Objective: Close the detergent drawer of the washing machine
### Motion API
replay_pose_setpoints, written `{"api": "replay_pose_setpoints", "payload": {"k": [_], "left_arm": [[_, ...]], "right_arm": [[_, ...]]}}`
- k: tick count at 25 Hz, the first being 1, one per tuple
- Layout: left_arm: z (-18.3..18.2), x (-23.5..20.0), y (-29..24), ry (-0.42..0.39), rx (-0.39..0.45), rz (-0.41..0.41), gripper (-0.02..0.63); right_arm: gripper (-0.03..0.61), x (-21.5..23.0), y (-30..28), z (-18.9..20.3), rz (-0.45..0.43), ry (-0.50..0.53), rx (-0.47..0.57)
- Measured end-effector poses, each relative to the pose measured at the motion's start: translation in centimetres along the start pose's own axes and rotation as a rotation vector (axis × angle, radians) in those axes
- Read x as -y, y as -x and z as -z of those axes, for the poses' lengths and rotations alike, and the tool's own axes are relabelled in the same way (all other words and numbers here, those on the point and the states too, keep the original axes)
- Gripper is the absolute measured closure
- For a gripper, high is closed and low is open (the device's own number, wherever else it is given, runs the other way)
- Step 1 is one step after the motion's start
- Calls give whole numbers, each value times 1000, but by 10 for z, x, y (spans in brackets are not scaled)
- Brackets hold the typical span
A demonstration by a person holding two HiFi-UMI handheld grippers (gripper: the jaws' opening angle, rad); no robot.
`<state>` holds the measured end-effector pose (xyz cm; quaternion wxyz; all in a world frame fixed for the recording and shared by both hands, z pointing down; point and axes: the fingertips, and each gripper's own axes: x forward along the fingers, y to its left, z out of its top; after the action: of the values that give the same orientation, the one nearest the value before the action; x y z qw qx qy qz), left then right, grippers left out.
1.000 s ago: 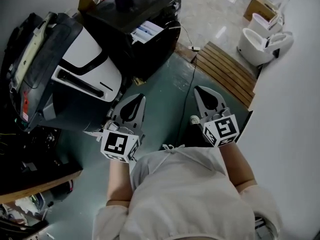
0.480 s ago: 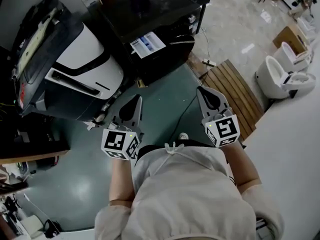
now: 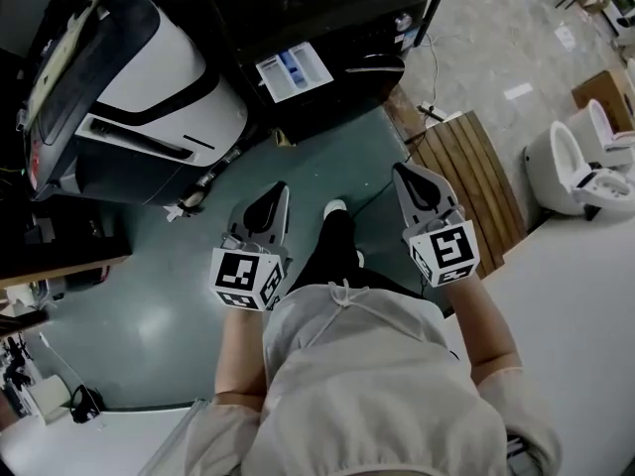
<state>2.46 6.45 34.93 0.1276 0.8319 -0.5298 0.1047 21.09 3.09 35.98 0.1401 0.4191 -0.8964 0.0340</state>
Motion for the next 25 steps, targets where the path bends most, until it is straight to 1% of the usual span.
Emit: {"api": "replay_pose_setpoints", "payload": {"k": [3, 7, 11, 13, 16, 18, 22, 25], "left_arm": [[10, -8, -21, 22, -17, -24, 594], [15, -28, -52, 56, -20, -68, 594], [18, -50, -92, 66, -33, -104, 595], [24, -62, -110, 86, -40, -125, 594], [38, -77, -133, 120, -61, -162, 594], [48, -85, -148, 123, -86, -181, 595], [69, -99, -181, 123, -138, -202, 595], [81, -107, -202, 158, -147, -213, 595]], "right_arm": [[572, 10, -22, 7, -37, 4, -21], [572, 18, -59, 16, -96, 25, -50], [572, 36, -101, 21, -127, -2, -67], [572, 45, -122, 24, -149, -4, -79], [572, 55, -152, 28, -192, 13, -102], [572, 61, -169, 33, -218, 12, -122], [572, 74, -202, 45, -244, 2, -147], [572, 78, -220, 58, -262, -4, -170]]}}
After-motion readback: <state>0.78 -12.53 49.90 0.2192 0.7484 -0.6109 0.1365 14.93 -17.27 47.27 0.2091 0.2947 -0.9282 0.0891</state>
